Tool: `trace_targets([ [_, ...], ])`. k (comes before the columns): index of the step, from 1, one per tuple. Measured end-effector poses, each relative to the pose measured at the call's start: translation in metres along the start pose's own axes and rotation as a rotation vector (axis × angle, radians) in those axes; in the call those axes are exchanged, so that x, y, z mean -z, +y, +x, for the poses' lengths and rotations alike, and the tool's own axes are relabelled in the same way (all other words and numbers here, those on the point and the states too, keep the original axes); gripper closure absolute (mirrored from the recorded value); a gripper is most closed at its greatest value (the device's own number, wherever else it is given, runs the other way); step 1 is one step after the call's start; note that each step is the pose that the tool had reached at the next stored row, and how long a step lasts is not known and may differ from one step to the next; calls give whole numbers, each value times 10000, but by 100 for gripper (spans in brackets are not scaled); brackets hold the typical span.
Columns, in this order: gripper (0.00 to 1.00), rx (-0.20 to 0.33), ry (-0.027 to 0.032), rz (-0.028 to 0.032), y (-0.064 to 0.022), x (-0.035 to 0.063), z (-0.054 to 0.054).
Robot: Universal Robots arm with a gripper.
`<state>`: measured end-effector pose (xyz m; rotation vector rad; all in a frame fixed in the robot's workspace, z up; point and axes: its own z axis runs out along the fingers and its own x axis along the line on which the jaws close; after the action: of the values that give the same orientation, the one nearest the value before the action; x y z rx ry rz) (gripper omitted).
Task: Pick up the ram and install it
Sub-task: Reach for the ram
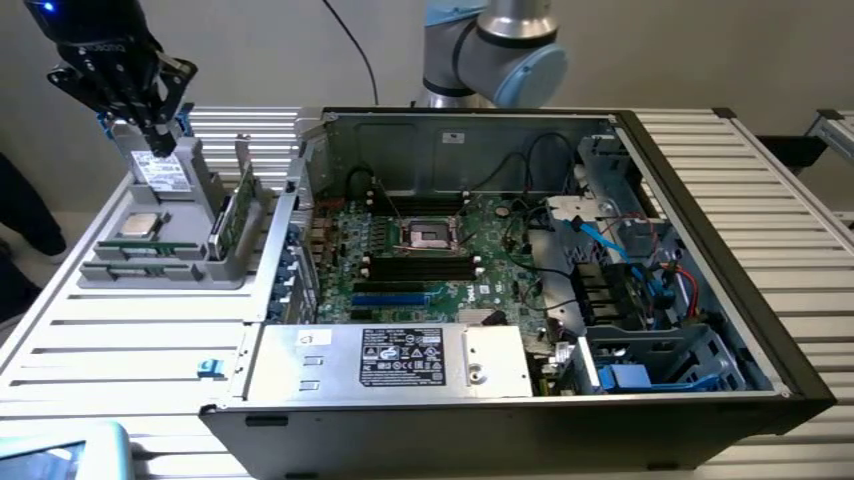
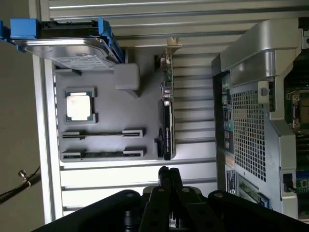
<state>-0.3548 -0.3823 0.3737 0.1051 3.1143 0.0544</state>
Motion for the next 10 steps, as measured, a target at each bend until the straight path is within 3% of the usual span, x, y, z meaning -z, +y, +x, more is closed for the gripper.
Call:
trace_targets([
  [10,89,8,5,66,33,-56,463],
])
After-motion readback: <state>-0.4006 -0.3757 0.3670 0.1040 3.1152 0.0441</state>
